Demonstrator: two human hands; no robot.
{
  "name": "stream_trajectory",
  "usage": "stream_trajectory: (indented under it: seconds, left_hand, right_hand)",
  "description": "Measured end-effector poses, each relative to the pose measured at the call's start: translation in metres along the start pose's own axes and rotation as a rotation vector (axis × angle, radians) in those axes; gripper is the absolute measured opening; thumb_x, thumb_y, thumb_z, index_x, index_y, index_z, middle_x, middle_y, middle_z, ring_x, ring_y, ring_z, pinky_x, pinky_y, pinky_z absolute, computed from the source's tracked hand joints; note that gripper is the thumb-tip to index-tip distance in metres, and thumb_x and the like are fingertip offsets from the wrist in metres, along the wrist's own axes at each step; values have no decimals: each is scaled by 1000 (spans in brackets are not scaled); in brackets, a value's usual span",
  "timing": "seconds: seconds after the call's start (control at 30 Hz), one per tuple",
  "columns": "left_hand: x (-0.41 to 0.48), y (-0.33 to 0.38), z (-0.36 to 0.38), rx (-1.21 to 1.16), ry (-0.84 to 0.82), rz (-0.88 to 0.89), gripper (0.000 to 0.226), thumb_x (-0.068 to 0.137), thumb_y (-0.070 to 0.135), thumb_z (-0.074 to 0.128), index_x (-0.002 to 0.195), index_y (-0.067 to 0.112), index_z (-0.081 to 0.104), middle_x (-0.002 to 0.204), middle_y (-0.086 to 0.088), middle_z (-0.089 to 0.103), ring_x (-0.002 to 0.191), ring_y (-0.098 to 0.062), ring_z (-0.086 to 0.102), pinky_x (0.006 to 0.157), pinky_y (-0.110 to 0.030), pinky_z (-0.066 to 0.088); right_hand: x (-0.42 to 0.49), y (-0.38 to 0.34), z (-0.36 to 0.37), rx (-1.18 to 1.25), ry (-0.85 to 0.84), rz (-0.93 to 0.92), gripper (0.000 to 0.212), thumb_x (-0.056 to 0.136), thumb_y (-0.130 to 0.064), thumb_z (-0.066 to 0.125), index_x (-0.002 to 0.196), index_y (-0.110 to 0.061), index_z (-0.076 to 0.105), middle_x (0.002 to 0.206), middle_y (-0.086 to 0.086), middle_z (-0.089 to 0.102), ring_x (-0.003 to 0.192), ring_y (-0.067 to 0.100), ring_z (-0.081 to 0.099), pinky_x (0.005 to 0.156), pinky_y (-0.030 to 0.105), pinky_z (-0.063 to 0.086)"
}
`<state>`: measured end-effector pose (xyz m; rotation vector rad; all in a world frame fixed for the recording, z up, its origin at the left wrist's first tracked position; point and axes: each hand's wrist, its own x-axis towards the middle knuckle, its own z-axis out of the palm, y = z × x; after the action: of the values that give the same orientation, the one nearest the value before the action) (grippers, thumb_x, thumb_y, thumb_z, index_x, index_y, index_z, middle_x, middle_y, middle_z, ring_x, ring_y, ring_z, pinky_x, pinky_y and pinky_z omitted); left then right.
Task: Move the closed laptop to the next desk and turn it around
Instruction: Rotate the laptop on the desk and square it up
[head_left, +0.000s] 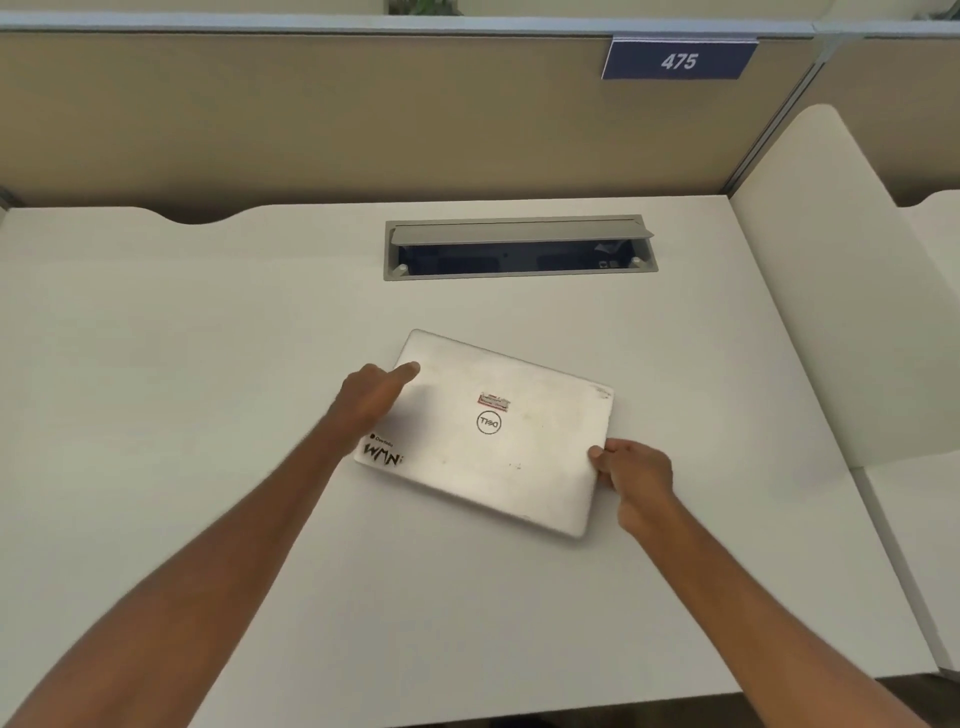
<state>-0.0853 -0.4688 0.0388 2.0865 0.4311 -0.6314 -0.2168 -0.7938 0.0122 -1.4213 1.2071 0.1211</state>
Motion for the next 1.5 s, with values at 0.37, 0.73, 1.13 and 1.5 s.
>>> stream_trajectory:
  seconds: [0.37,0.73,1.13,1.5]
  left_hand:
    - [-46,-34,13,-213,86,-120,38,85,49,59,74,16,44,84,-2,46,75,-25,40,69,-37,32]
    - [-54,-44,13,-210,94,-49,29,77,43,64,88,17,55,93,-5,50,86,-23,44,79,-40,36]
    - [-75,-131,34,142,23,317,123,82,60,88,176,29,13,174,34,9,167,5,-6,133,-24,10]
    - [-73,-154,51,273,213,467,130,77,60,88,175,11,19,181,8,19,171,-11,3,135,-18,-6]
  right_hand:
    - [32,-47,12,-212,-105,-183,17,79,0,85,81,-17,82,93,1,81,81,17,72,78,25,57]
    - [42,-34,18,-307,-18,-282,29,80,0,82,63,-22,74,83,0,79,85,21,71,98,44,62]
    - [15,56,-15,-754,-77,-781,98,76,-70,80,157,-26,45,156,-8,45,145,13,40,121,35,32]
    - [7,91,-27,-788,-30,-1078,98,91,-65,61,168,-10,33,175,-1,32,158,-3,24,133,42,23]
